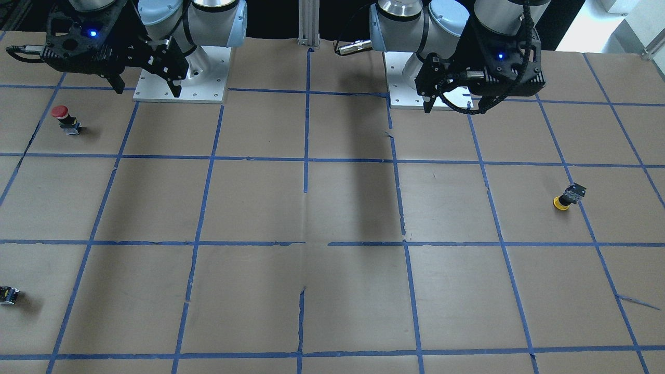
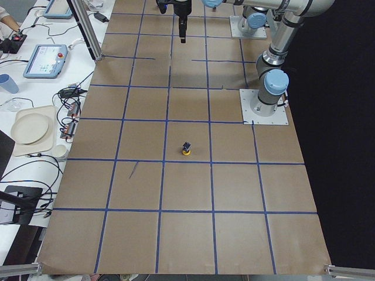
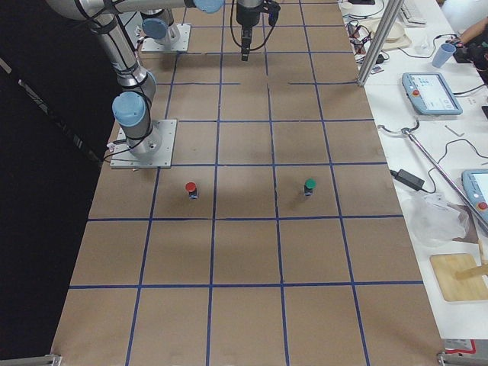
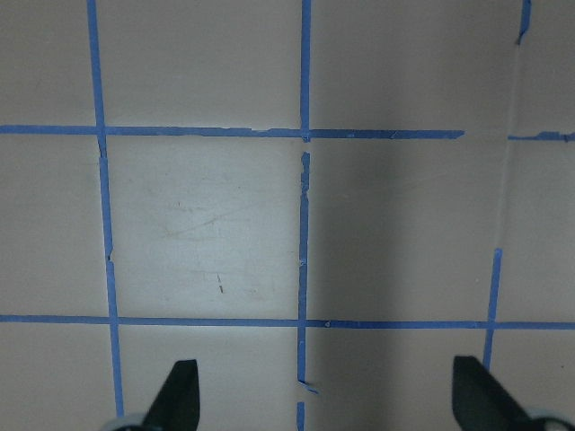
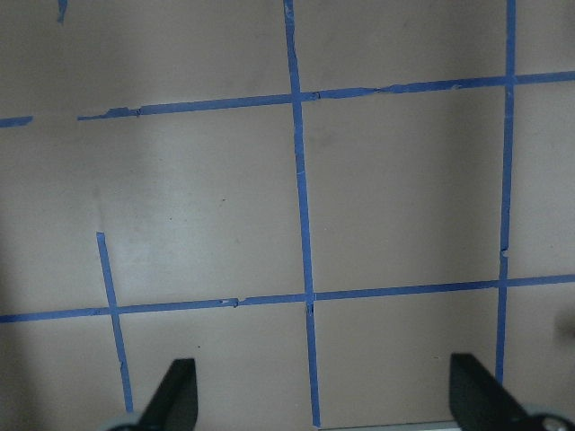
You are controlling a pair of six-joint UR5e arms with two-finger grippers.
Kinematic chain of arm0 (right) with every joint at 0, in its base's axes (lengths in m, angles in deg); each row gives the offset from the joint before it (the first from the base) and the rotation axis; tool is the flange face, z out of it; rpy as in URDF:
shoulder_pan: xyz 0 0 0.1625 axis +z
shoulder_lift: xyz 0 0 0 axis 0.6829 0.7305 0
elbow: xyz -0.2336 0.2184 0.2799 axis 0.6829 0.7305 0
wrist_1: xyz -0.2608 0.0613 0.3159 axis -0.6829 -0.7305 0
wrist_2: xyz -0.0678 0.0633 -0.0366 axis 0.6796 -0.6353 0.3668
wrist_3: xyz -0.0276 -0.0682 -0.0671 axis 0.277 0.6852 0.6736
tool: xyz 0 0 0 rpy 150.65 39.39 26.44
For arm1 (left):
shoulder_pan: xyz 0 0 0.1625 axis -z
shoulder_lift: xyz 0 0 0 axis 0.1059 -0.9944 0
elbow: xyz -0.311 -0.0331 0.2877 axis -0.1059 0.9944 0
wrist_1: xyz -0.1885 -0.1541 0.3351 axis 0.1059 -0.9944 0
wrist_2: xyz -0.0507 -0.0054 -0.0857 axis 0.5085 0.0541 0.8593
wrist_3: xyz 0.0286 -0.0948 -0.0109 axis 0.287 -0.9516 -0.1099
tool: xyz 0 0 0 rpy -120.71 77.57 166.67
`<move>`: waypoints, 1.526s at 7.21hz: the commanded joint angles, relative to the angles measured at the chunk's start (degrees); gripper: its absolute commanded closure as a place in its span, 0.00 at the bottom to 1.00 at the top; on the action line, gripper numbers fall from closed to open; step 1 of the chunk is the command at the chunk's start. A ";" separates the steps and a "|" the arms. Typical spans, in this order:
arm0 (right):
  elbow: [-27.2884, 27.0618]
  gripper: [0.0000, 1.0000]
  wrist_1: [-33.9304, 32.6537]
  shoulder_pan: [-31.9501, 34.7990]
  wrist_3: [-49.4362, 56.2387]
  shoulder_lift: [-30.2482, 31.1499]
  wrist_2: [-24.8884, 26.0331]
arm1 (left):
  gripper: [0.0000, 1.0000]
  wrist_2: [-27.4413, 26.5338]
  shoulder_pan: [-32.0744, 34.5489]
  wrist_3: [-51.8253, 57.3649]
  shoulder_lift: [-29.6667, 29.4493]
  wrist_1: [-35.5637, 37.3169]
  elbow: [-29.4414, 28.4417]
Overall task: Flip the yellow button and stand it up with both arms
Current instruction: 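Move the left gripper toward the yellow button lying on the table, then lower the left gripper and grasp the yellow button's base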
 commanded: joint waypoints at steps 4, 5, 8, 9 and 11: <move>-0.05 0.00 0.00 0.06 0.03 0.11 0.26 | 0.00 -5.67 -21.42 32.96 -1.42 6.60 8.44; -0.05 0.00 0.00 -0.03 0.03 0.11 0.44 | 0.00 -5.85 -25.82 41.21 -2.20 11.09 11.87; -0.05 0.00 0.00 0.06 0.03 0.11 0.44 | 0.00 -5.42 -38.30 66.28 -8.69 30.15 20.58; -0.05 0.00 0.09 -0.03 0.03 0.11 0.44 | 0.00 -4.98 -40.17 69.56 -11.33 34.65 21.30; -0.05 0.00 0.00 -0.03 -0.06 0.20 0.53 | 0.00 -3.31 -42.46 74.68 -16.17 36.44 20.61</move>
